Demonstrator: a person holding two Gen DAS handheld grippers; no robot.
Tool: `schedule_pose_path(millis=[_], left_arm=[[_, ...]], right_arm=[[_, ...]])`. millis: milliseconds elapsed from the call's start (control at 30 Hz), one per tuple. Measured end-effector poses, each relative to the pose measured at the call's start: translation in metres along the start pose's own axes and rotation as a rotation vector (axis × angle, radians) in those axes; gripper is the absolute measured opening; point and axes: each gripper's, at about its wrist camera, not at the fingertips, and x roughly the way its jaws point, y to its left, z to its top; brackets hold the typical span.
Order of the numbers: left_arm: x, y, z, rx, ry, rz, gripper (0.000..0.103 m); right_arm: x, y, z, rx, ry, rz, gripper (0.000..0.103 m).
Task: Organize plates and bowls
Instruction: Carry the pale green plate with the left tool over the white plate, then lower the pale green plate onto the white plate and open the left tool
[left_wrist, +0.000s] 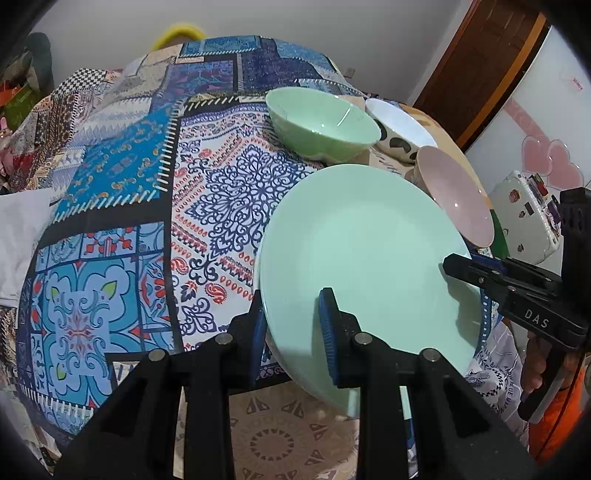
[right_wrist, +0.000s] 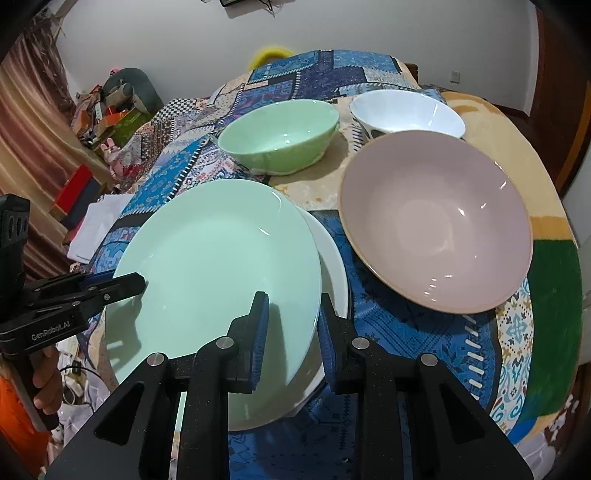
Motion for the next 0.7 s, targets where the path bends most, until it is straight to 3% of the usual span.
schedule_pose_path(millis=[700], left_arm=[[0.016, 0.001, 0.001, -0.004, 0.027, -0.010, 0.027]], right_arm=[[-0.001, -0.003, -0.003, -0.018, 0.014, -0.020, 0.024]])
